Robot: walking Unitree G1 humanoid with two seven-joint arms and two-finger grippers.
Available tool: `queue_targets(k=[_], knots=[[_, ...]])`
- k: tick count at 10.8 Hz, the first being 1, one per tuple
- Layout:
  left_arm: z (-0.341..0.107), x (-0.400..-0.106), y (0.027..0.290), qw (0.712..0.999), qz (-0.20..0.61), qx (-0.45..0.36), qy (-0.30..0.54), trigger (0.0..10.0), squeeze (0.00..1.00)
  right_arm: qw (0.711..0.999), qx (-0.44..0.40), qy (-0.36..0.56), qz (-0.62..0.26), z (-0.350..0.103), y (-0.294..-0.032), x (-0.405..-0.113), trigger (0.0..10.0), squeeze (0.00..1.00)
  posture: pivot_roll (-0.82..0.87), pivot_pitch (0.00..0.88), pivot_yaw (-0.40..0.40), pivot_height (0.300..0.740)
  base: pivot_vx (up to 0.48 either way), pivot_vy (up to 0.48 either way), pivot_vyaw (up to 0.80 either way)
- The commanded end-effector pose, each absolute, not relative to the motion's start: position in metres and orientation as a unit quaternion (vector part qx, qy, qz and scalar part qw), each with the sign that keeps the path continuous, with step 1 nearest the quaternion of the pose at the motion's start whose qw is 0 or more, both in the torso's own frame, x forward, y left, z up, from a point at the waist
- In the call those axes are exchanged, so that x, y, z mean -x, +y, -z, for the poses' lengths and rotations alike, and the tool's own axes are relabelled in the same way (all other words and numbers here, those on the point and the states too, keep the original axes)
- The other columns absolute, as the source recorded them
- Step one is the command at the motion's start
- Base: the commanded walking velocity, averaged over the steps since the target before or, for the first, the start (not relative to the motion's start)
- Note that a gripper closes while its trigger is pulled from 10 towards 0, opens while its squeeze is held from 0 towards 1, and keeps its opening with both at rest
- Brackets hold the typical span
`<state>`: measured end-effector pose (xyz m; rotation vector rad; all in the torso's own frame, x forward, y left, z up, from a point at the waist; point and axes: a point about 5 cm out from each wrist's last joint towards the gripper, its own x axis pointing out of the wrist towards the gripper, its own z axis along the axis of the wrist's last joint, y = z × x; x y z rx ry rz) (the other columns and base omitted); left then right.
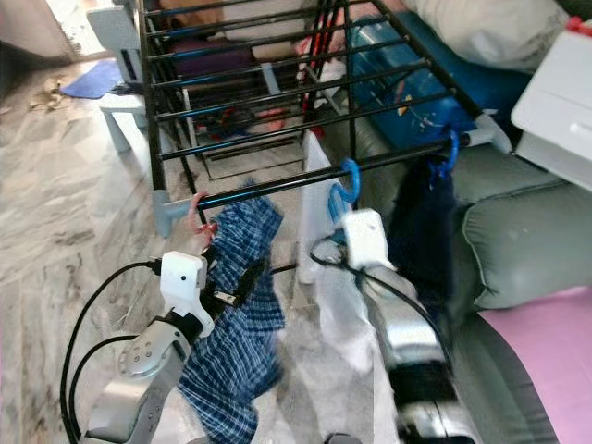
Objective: Hang hanger
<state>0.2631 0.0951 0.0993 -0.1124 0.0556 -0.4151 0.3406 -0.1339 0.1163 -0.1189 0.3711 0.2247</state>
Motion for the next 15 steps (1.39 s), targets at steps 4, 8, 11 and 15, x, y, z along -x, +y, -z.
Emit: queue_targets(k=[4, 8, 11, 15], knots=[[-0.099, -0.263, 0.097, 0.978, 0.202, 0.051, 0.029, 10.0, 0.00, 0.965, 0.052, 0.210, -0.148, -0.116, -0.113, -0.358, 10.0, 0.00, -0.06, 0.125, 0.039, 0.740, 0.000, 0.000, 0.00], [-0.098, -0.263, 0.098, 0.978, 0.201, 0.049, 0.033, 10.0, 0.00, 0.953, 0.031, 0.264, -0.146, -0.084, -0.119, -0.347, 10.0, 0.00, -0.05, 0.123, 0.038, 0.740, 0.000, 0.000, 0.00], [-0.097, -0.263, 0.099, 0.978, 0.202, 0.047, 0.036, 10.0, 0.00, 0.977, 0.053, 0.179, -0.106, -0.098, -0.137, -0.345, 10.0, 1.00, -0.06, 0.121, 0.040, 0.740, 0.000, 0.000, 0.00], [-0.095, -0.263, 0.100, 0.977, 0.204, 0.042, 0.044, 10.0, 0.00, 0.981, 0.115, 0.129, -0.087, -0.101, -0.147, -0.322, 10.0, 1.00, -0.07, 0.114, 0.046, 0.740, 0.000, 0.000, 0.00]])
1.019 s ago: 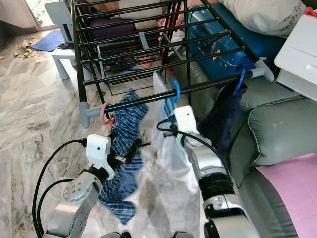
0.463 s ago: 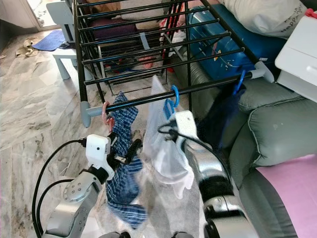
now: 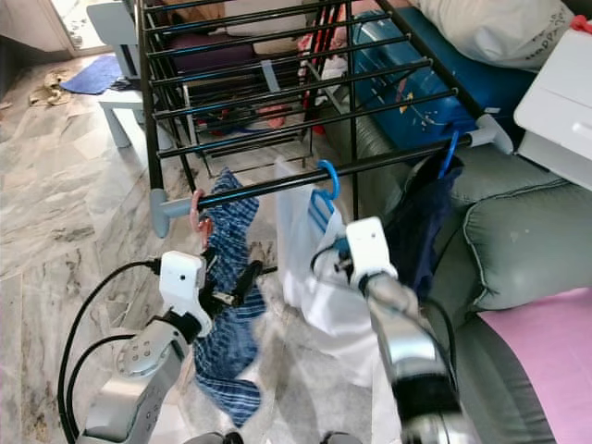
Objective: Hang hanger
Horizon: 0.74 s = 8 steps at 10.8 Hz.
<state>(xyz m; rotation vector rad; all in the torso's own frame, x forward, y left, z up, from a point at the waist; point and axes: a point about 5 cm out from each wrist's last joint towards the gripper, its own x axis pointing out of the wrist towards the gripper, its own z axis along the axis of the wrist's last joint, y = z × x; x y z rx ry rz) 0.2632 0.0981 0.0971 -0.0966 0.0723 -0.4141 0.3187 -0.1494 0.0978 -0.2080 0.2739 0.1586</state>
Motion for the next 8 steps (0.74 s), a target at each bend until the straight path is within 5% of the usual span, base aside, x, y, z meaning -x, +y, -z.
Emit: queue_targets(k=[1, 8], knots=[[-0.093, -0.264, 0.100, 0.976, 0.208, 0.040, 0.047, 10.0, 0.00, 0.984, 0.090, 0.132, -0.075, -0.102, -0.149, -0.316, 10.0, 1.00, -0.07, 0.110, 0.047, 0.740, 0.000, 0.000, 0.00], [-0.091, -0.264, 0.100, 0.974, 0.217, 0.032, 0.051, 10.0, 0.00, 0.993, 0.088, 0.064, -0.037, -0.116, -0.146, -0.292, 10.0, 1.00, -0.07, 0.090, 0.044, 0.740, 0.000, 0.000, 0.00]])
